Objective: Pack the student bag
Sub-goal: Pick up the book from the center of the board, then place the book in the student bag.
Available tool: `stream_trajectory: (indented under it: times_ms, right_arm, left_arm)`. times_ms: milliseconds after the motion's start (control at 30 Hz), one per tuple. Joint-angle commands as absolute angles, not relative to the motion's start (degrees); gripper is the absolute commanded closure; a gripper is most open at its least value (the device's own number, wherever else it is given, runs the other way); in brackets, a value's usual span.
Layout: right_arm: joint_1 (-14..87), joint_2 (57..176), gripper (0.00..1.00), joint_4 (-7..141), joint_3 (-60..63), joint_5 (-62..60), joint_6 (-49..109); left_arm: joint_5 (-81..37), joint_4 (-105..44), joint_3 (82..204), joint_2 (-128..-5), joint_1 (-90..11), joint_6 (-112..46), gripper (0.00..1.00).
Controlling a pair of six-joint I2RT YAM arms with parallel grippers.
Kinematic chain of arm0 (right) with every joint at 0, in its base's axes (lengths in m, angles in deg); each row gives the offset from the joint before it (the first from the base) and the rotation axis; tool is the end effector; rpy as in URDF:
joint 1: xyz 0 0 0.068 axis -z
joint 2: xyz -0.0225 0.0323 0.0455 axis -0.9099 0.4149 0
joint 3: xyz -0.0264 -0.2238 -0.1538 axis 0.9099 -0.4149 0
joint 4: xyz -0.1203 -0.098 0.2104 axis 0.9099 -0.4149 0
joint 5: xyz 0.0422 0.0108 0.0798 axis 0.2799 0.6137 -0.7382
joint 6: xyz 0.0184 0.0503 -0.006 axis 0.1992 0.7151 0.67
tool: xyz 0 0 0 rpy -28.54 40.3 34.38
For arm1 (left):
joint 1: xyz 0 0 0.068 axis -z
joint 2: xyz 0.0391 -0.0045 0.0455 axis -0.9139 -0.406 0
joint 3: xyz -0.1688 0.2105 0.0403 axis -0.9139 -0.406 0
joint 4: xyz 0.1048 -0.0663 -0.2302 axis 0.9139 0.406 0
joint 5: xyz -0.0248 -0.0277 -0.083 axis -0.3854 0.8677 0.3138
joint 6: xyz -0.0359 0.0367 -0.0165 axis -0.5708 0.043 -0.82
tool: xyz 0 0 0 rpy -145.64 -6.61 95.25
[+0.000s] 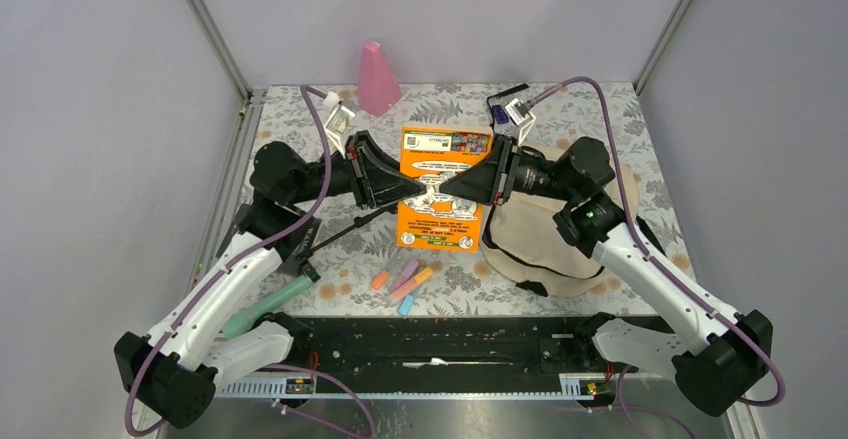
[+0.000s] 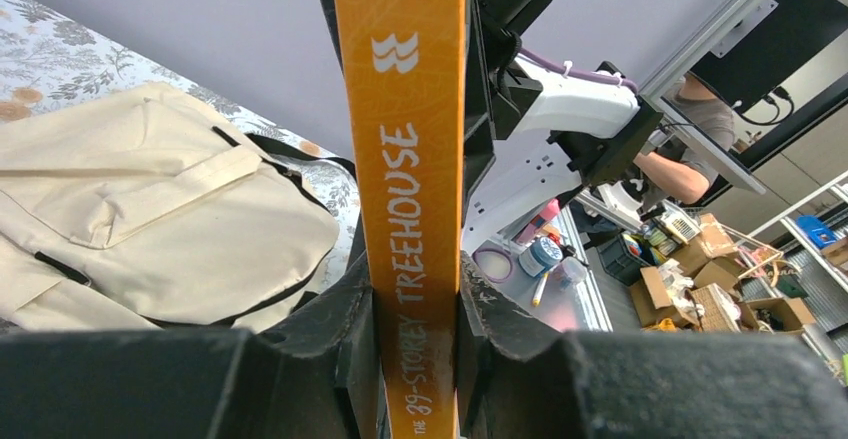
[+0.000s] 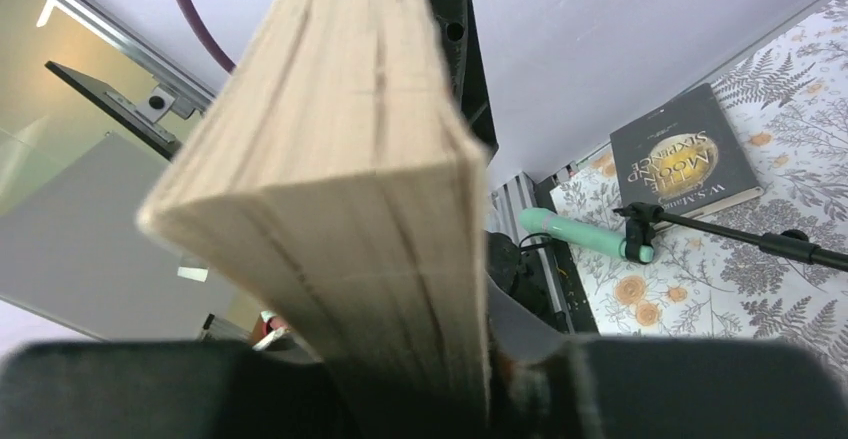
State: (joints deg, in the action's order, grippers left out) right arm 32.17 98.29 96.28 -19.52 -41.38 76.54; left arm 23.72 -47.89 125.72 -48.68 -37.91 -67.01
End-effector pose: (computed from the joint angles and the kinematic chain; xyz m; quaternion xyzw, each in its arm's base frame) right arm 0.1870 0.1545 0.4078 -0.2407 0.5681 0.6835 0.3899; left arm 0.1773 -0.1274 0.4122 0.2802 0.5808 -0.6448 0.4103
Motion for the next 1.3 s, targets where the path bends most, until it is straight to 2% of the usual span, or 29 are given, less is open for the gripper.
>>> stream_trajectory:
  times_ms: [0,33,67,133,167,200,267,533,700,1000,1267]
  right_arm:
    - [32.1,94.5,1.00,95.7,-18.6,-40.3,75.4]
    - [32.5,93.9,1.00,93.1,-18.3,-39.2,73.4]
    - [32.9,93.1,1.00,90.0,-17.6,-37.9,71.6]
    - [34.6,91.1,1.00,82.6,-16.3,-34.4,68.1]
    - [36.0,89.9,1.00,79.6,-16.0,-33.0,66.9]
    - [38.0,88.6,1.00,76.7,-15.9,-31.7,66.2]
    - [42.5,86.5,1.00,70.7,-15.8,-30.1,65.5]
    - [59.1,79.6,1.00,46.0,-15.8,-18.7,58.7]
    - [64.9,75.7,1.00,34.8,-16.4,-5.3,49.6]
    - [66.9,67.4,1.00,22.1,-12.8,13.9,44.4]
    - [66.9,60.6,1.00,17.5,-12.4,15.8,43.7]
  left_arm:
    - [19.2,-50.6,128.1,-47.0,-37.6,-62.2,0.98]
    - [18.1,-48.8,128.0,-46.8,-37.5,-60.4,0.90]
    - [16.8,-46.1,128.1,-46.7,-37.4,-58.1,0.73]
    - [12.3,-40.0,128.2,-46.1,-36.9,-51.5,0.30]
    - [10.2,-37.2,128.0,-45.9,-36.5,-49.6,0.19]
    - [7.6,-35.3,127.6,-45.8,-36.0,-47.0,0.13]
    - [3.4,-34.7,125.7,-46.0,-34.0,-42.2,0.05]
    - [-10.0,-24.9,130.3,-59.1,-18.0,-23.1,0.03]
    - [-14.9,-24.2,134.3,-73.2,-8.7,-12.2,0.02]
    - [-16.7,-25.2,144.8,-90.3,-1.2,-6.8,0.01]
    - [-22.1,-28.4,145.5,-95.3,-0.1,-6.4,0.01]
